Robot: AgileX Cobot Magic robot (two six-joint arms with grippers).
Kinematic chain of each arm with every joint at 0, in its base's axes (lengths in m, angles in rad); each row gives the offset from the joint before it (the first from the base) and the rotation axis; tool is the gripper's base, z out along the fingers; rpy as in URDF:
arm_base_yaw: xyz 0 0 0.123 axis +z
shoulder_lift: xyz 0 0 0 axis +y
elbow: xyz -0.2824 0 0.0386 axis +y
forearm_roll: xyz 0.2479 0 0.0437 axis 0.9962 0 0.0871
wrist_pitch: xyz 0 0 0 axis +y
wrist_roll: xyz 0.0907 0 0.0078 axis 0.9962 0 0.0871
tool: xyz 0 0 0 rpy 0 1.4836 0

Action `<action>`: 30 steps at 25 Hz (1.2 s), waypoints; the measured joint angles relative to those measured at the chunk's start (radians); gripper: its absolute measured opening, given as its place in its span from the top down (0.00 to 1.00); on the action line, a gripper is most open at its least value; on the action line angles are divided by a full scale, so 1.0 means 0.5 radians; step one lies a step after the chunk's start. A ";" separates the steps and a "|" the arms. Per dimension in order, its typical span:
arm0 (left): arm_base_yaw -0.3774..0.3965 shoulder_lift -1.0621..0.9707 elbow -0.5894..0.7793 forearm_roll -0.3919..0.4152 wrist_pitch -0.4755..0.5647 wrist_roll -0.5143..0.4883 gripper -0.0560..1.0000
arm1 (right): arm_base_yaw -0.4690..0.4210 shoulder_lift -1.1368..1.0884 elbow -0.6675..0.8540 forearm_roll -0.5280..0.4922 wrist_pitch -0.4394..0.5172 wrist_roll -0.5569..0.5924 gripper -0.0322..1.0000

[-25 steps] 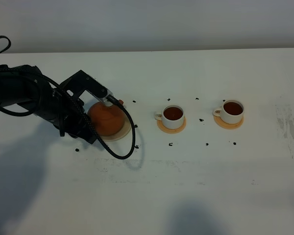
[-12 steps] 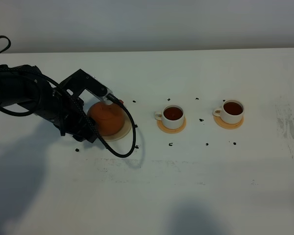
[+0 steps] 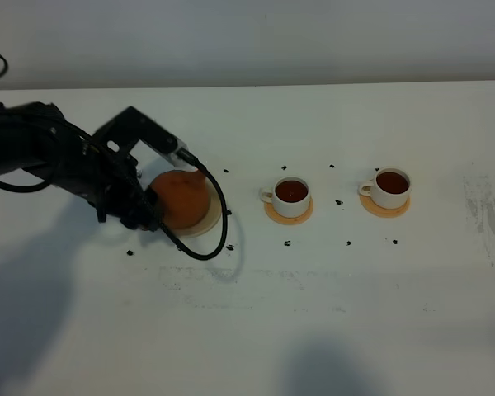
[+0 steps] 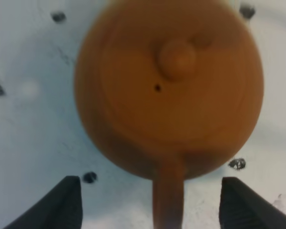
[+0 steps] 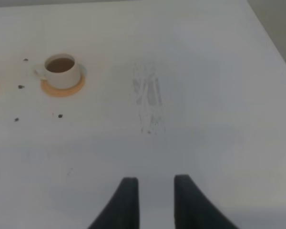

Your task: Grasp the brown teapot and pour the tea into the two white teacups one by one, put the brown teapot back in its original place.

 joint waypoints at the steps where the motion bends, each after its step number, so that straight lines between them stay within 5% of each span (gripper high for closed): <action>1: 0.000 -0.049 0.000 0.000 0.000 -0.015 0.40 | 0.000 0.000 0.000 0.000 0.000 0.000 0.76; 18: 0.329 -0.945 0.370 0.152 0.072 -0.281 0.40 | 0.000 0.000 0.000 0.000 0.000 0.000 0.76; 30: 0.338 -1.639 0.419 0.719 0.981 -1.203 0.40 | 0.000 0.000 0.000 0.000 0.000 0.000 0.76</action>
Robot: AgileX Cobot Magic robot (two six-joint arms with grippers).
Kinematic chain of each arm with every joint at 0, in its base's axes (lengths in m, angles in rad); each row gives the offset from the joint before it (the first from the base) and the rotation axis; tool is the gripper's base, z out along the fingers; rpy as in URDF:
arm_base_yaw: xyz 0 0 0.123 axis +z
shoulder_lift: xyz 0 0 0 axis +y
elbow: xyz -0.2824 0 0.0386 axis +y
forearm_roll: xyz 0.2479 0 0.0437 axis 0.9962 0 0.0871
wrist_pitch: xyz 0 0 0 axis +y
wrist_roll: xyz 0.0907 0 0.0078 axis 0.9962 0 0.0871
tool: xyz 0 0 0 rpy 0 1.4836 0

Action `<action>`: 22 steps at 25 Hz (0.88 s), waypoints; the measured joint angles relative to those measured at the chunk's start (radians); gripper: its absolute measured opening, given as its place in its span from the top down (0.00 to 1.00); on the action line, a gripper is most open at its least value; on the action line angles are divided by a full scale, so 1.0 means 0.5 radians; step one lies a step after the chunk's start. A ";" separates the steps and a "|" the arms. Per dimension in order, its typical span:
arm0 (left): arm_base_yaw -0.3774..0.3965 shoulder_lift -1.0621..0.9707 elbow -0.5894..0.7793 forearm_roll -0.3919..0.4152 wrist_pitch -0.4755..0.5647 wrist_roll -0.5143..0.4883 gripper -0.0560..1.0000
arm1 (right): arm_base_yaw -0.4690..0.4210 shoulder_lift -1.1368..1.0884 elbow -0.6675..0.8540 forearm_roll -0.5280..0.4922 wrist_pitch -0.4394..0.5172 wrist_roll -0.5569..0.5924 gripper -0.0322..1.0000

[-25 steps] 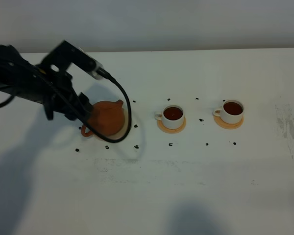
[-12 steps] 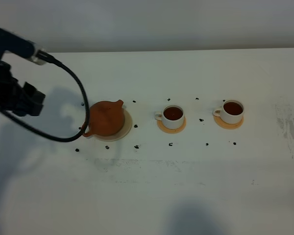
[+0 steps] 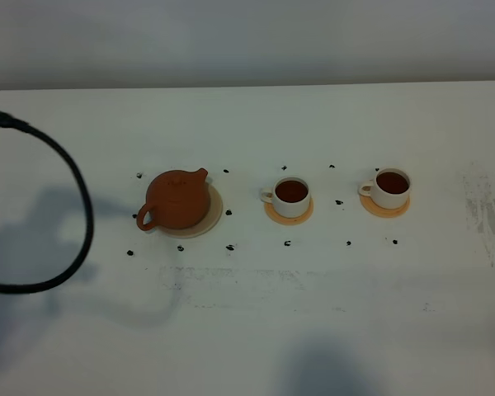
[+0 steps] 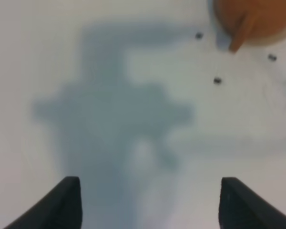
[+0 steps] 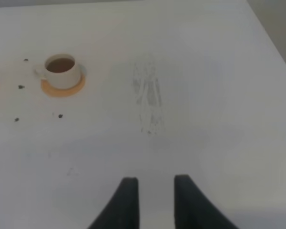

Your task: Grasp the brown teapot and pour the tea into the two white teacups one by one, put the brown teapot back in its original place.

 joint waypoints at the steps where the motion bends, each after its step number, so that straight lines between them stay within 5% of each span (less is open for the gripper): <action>1: 0.000 -0.068 0.000 0.000 0.051 -0.050 0.40 | 0.000 0.000 0.000 0.000 0.000 0.000 0.76; 6: 0.000 -0.364 0.049 -0.004 0.264 -0.181 0.40 | 0.000 0.000 0.000 0.000 0.000 0.000 0.76; 14: 0.000 -0.849 0.560 -0.068 0.314 -0.188 0.40 | 0.000 0.000 0.000 0.000 0.000 0.000 0.76; 22: 0.000 -1.239 0.757 -0.074 0.336 -0.211 0.40 | 0.000 0.000 0.000 0.000 0.000 0.000 0.76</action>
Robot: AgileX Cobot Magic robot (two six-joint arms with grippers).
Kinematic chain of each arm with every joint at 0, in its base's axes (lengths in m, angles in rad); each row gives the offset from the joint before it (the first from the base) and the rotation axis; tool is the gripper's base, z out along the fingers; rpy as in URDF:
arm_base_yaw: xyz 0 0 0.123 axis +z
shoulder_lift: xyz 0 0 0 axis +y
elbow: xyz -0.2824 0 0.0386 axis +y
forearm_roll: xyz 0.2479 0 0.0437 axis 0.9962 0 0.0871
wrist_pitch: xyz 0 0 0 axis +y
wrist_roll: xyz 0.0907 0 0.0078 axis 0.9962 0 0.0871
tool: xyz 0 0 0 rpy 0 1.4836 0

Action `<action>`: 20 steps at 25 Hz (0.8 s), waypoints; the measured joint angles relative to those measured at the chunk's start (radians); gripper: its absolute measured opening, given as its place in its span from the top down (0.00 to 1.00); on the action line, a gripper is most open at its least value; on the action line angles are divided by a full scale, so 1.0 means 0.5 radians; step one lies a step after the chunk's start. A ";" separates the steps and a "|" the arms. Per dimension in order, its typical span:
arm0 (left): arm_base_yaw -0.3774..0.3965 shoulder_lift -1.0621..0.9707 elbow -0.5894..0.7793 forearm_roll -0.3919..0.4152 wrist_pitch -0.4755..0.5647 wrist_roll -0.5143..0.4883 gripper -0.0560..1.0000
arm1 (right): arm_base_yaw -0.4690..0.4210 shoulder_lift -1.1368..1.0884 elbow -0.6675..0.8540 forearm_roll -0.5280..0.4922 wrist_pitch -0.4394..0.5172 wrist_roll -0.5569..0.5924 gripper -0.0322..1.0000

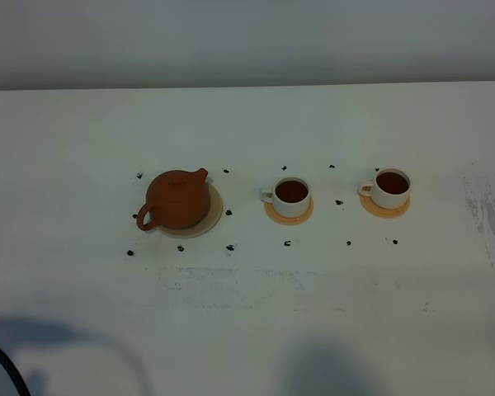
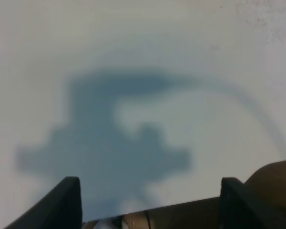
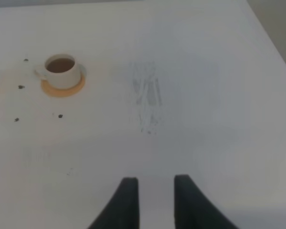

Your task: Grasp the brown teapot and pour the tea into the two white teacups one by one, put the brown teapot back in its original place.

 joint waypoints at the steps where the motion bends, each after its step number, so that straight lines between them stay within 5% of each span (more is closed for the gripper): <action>1: 0.000 -0.029 0.029 0.000 0.005 -0.017 0.40 | 0.000 0.000 0.000 0.000 0.000 0.000 0.76; 20: 0.000 -0.219 0.079 0.002 -0.020 -0.093 0.40 | 0.000 0.000 0.000 0.000 0.000 0.000 0.76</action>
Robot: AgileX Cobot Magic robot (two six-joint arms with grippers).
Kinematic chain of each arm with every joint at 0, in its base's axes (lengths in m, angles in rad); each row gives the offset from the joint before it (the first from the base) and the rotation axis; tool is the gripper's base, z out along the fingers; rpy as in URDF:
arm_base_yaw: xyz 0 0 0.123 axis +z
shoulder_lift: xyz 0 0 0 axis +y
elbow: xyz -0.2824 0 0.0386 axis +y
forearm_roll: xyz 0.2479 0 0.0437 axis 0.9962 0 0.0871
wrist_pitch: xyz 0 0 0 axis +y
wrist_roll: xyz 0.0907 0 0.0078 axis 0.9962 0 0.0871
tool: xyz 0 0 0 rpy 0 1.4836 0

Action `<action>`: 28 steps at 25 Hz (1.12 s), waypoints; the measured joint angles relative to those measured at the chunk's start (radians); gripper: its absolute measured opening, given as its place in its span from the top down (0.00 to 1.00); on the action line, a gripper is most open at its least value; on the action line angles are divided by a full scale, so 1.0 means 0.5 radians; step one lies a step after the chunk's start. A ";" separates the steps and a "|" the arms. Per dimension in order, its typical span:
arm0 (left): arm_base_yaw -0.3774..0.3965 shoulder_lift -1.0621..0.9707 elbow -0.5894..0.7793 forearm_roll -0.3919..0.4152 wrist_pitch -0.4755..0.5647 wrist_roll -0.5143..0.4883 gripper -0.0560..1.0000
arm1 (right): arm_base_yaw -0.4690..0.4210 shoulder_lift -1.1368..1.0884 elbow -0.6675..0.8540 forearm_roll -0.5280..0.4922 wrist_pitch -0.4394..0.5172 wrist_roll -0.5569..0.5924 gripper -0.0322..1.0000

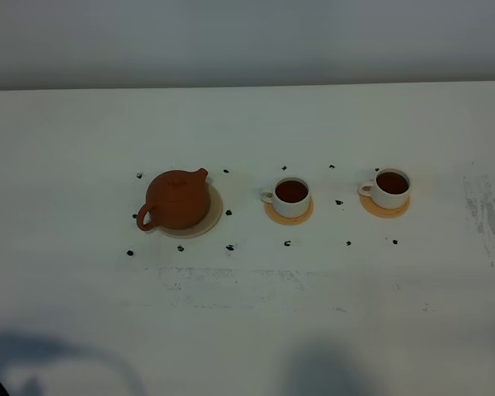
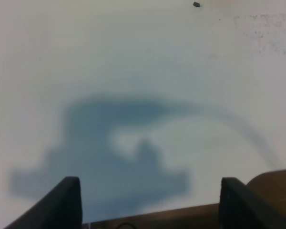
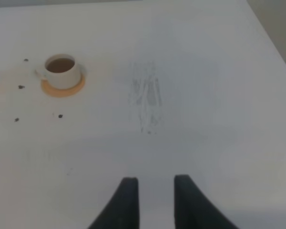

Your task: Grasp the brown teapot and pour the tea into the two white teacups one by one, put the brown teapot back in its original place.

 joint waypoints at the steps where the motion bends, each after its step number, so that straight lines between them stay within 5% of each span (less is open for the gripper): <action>1: 0.000 -0.011 0.000 0.010 0.000 -0.022 0.40 | 0.000 0.000 0.000 0.000 0.000 0.000 0.76; 13: 0.180 -0.535 0.000 0.026 0.002 -0.066 0.40 | 0.000 0.000 0.000 0.000 -0.002 0.000 0.76; 28: 0.189 -0.646 0.000 0.026 0.004 -0.073 0.40 | 0.000 0.000 0.000 0.000 -0.002 0.000 0.76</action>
